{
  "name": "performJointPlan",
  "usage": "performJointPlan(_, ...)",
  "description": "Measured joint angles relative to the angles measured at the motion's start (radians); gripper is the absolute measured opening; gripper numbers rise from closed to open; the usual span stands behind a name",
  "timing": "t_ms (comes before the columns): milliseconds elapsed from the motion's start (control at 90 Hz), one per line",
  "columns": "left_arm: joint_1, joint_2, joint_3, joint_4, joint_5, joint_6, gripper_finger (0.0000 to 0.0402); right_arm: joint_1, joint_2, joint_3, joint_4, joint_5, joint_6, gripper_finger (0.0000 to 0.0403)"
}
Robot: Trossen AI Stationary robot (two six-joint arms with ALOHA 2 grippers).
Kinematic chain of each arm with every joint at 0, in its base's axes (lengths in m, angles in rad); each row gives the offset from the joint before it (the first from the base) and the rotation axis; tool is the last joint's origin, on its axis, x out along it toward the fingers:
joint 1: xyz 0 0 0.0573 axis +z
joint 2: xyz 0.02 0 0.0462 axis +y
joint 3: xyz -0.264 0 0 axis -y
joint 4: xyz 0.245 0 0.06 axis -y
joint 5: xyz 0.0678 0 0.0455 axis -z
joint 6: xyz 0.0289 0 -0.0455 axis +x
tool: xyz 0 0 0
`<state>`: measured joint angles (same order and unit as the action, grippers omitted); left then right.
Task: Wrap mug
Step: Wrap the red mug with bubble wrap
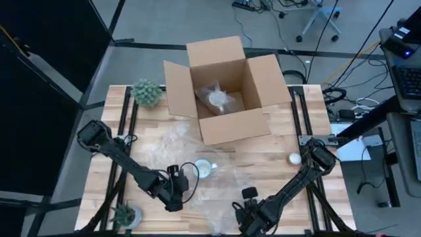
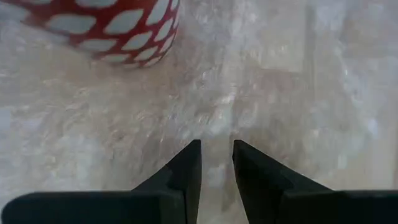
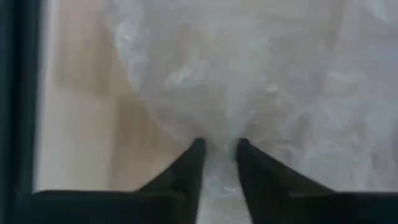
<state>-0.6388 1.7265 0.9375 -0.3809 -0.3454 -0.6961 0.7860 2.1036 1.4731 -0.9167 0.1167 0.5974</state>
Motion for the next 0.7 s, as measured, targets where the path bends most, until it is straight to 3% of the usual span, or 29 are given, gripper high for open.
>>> performJointPlan(67,0.0,0.012,0.0,0.012,0.0,0.004,0.0081,0.016,-0.02,-0.006,-0.066,-0.004,0.024,0.0009)
performJointPlan(278,0.01,0.022,0.0,0.073,0.001,0.005,0.0081,0.073,-0.071,-0.006,-0.298,-0.025,0.117,0.0005)
performJointPlan(556,0.005,0.02,0.003,0.143,0.058,-0.003,0.0081,0.135,-0.107,-0.007,-0.413,-0.043,0.281,0.0001)
performJointPlan(700,0.0,-0.006,0.023,0.139,0.055,-0.003,0.0081,0.142,-0.157,-0.006,-0.41,0.095,0.407,0.0001)
